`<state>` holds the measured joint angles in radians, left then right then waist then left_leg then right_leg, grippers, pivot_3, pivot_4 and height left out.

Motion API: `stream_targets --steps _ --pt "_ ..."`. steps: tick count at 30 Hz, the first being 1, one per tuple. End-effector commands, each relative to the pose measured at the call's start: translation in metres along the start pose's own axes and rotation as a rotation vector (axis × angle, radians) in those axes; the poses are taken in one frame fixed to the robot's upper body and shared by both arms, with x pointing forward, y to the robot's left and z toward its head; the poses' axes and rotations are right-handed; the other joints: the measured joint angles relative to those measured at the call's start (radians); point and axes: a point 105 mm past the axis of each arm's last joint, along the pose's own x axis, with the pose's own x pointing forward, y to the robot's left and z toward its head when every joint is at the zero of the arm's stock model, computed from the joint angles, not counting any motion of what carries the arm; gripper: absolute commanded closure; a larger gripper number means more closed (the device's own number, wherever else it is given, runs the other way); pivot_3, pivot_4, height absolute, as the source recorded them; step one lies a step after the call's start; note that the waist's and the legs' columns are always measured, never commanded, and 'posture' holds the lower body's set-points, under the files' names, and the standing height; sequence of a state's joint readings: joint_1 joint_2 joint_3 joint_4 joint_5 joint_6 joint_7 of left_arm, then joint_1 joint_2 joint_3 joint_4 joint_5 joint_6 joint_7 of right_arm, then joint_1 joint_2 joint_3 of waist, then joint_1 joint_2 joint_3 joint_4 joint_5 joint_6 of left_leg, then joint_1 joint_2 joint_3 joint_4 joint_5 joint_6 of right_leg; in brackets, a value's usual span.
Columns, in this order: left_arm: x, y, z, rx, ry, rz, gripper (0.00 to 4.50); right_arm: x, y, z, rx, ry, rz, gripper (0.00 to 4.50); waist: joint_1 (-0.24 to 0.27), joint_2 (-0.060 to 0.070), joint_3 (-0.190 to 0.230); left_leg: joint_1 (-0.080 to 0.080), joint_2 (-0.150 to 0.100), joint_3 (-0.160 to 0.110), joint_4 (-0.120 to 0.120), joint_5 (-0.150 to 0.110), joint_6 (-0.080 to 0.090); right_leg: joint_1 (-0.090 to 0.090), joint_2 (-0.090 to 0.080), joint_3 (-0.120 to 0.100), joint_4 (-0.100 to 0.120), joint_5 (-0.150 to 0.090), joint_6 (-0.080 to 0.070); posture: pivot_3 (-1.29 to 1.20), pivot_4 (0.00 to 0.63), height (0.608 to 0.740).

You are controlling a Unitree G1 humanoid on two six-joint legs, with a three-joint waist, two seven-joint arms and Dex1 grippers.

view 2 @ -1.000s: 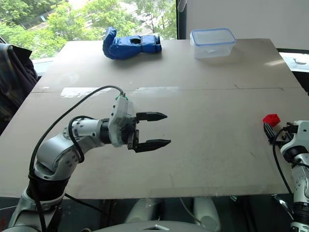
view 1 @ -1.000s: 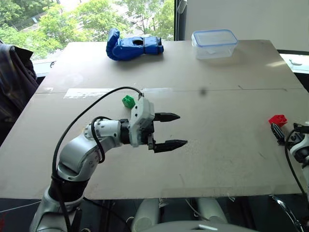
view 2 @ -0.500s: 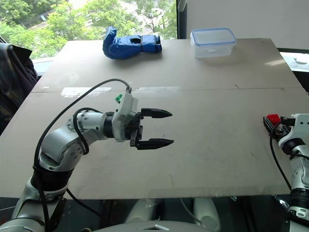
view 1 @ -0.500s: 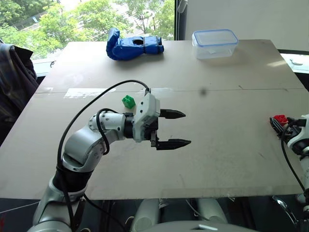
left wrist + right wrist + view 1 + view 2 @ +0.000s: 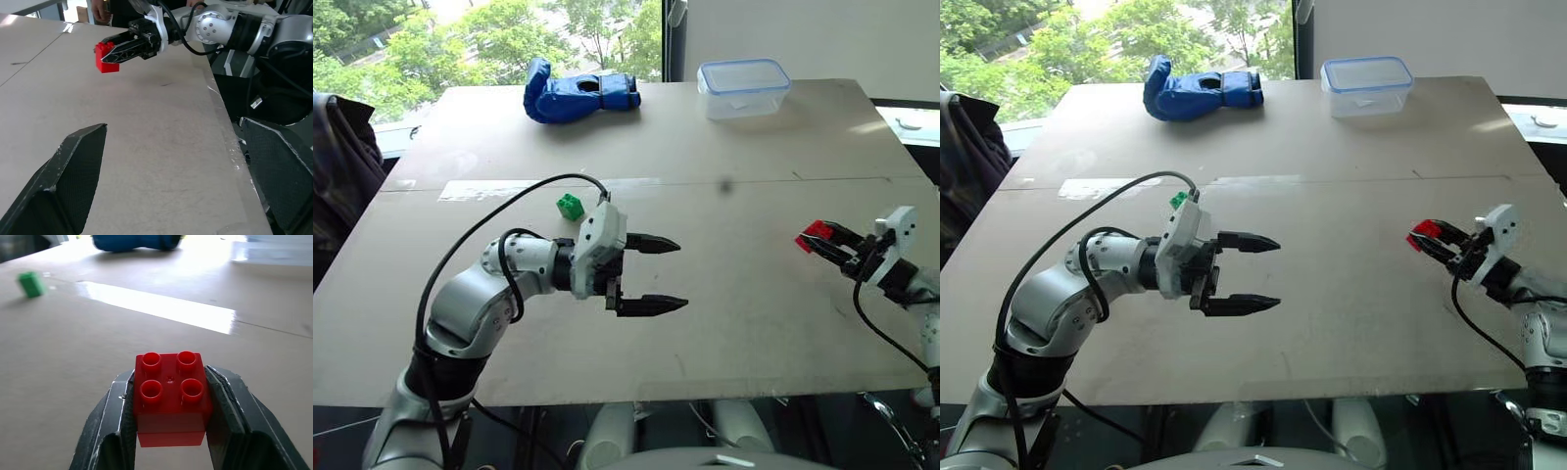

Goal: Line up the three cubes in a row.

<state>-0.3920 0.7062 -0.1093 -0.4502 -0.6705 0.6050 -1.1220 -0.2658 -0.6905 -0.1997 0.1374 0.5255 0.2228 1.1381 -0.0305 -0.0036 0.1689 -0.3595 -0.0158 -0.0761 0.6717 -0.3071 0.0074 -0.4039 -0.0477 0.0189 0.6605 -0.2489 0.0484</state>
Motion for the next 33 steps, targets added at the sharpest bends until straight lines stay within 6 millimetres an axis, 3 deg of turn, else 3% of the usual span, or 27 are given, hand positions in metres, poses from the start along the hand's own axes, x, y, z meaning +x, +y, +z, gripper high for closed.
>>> stream_targets --steps 1,6,11,19,27,33 --pt "-0.006 0.000 0.010 0.051 -0.013 -0.015 0.00 0.007 0.013 0.002 -0.082 0.024 0.207 3.17 0.003 -0.001 0.000 0.000 0.000 -0.001 0.000 0.000 0.000 0.000 0.000 -0.001 0.000 0.000 0.000 0.00 0.150 0.740" --pt "-0.008 -0.004 0.008 0.071 0.024 -0.038 0.00 0.012 0.019 -0.008 -0.187 0.087 0.466 3.17 0.006 -0.002 0.001 -0.002 -0.001 -0.002 0.000 0.000 -0.001 0.000 -0.001 -0.002 -0.001 0.000 0.000 0.00 0.150 0.740" --pt "-0.013 -0.006 0.005 0.096 0.063 -0.026 0.00 0.028 0.030 -0.017 -0.225 0.150 0.611 3.17 0.001 -0.002 0.002 -0.003 0.000 -0.001 -0.001 0.002 -0.005 -0.002 -0.002 -0.002 -0.001 0.000 0.000 0.00 0.150 0.740" --pt "-0.021 -0.007 -0.018 0.090 0.133 0.019 0.00 0.040 0.035 -0.023 -0.230 0.136 0.669 3.17 -0.002 -0.002 0.003 -0.003 0.000 -0.001 -0.001 0.003 -0.005 -0.002 -0.003 -0.002 -0.001 0.000 0.000 0.00 0.150 0.740" --pt "-0.020 -0.007 -0.021 0.083 0.110 0.039 0.00 0.041 0.040 -0.020 -0.207 0.074 0.684 3.17 -0.001 -0.002 0.003 -0.003 -0.001 -0.002 -0.001 0.002 -0.005 -0.002 -0.004 -0.002 -0.001 0.000 0.000 0.00 0.150 0.740" --pt "-0.026 0.007 -0.029 0.096 0.148 0.114 0.00 0.041 0.039 -0.021 -0.215 0.071 0.681 3.17 -0.002 -0.002 0.003 -0.003 -0.001 -0.002 -0.001 0.002 -0.004 -0.003 -0.003 -0.002 0.000 0.000 0.000 0.00 0.150 0.740"
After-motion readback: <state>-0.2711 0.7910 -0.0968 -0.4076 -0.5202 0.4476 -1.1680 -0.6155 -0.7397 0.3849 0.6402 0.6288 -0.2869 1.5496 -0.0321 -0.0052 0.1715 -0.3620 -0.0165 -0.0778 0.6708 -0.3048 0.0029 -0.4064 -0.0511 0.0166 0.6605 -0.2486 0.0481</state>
